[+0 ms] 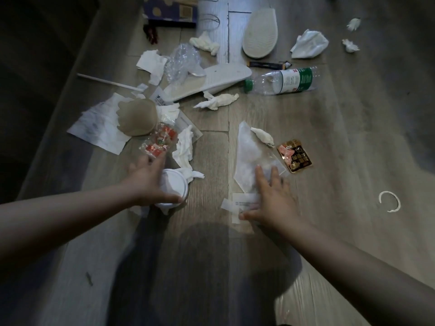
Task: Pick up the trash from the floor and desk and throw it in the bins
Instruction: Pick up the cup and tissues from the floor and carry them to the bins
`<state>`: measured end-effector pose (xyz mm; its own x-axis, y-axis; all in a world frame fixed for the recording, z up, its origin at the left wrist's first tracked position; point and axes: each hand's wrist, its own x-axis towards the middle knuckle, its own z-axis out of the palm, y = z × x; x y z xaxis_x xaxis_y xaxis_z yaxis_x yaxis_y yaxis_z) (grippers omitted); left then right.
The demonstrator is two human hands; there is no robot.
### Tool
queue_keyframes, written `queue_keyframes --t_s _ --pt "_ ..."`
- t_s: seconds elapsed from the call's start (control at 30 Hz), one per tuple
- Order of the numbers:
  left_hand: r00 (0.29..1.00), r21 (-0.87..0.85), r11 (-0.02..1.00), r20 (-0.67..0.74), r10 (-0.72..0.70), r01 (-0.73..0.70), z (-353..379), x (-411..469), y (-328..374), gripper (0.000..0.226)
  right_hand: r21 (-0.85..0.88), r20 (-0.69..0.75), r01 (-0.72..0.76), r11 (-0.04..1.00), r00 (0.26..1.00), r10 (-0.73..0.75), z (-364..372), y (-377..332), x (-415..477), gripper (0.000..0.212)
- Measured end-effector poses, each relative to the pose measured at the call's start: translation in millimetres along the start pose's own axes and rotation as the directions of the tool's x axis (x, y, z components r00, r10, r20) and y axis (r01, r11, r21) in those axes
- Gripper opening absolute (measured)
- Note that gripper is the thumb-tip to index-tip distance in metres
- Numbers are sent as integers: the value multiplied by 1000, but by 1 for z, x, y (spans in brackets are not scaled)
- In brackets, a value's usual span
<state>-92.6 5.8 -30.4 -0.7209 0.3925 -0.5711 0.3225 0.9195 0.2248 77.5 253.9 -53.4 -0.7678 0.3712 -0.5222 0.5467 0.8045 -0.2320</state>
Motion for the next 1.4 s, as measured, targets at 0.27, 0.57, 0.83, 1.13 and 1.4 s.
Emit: queue_keyframes --t_s 0.27,0.57,0.83,1.13,1.4 --pt "988 -217 970 -130 81 -108 17 -2 20 129 178 -59 -49 983 996 61 4 -10 -13 106" --pt "939 42 948 -127 319 -316 -13 8 37 137 383 -130 41 923 992 10 3 -11 -15 71" --pt "966 100 961 63 252 -257 -18 36 54 104 282 -189 109 953 980 -57 -9 3 -8 9" --pt "957 -14 957 26 290 -289 -5 30 62 95 644 -98 -74 762 979 179 -91 50 23 20" --pt "960 -149 949 -43 275 -278 -10 31 68 99 514 -28 -224 828 960 278 -101 73 67 54"
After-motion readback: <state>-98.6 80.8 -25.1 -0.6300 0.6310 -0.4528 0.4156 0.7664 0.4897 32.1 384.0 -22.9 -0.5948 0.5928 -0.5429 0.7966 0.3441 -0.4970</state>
